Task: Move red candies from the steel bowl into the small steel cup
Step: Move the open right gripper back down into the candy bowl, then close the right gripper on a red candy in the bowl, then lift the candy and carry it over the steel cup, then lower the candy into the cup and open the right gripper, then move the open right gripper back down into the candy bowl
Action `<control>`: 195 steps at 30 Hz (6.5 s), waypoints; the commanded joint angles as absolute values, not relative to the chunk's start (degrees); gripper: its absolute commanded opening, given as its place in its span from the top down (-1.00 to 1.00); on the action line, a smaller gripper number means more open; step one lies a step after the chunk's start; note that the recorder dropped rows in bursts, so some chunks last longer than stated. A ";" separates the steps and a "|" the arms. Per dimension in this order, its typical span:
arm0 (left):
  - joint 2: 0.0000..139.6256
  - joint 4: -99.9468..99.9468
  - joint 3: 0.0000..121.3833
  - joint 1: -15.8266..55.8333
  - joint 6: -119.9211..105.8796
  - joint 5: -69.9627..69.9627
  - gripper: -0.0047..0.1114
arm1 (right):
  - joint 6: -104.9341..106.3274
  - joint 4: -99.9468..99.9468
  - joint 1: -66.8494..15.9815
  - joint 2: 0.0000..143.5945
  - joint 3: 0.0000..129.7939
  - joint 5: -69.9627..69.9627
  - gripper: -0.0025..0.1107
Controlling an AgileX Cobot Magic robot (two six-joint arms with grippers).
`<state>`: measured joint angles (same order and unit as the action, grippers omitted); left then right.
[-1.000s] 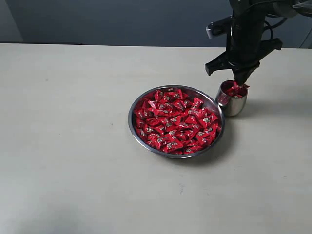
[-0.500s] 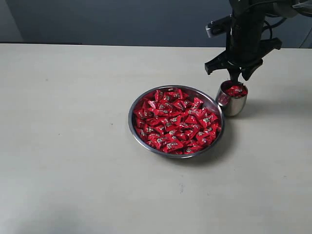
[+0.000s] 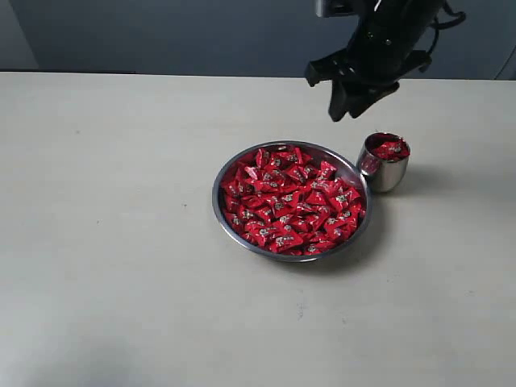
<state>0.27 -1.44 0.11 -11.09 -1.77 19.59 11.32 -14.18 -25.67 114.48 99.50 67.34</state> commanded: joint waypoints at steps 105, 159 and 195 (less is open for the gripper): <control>0.00 -1.55 0.00 -10.72 -1.68 19.14 0.91 | 7.78 0.00 -36.94 117.74 90.69 55.93 0.97; 0.00 -1.55 0.00 -10.72 -1.68 19.14 0.91 | 4.36 4.41 -21.74 118.53 90.44 53.18 0.97; 0.00 -1.55 0.00 -10.72 -1.68 19.14 0.91 | 15.84 -21.04 -26.41 114.87 90.56 55.74 0.20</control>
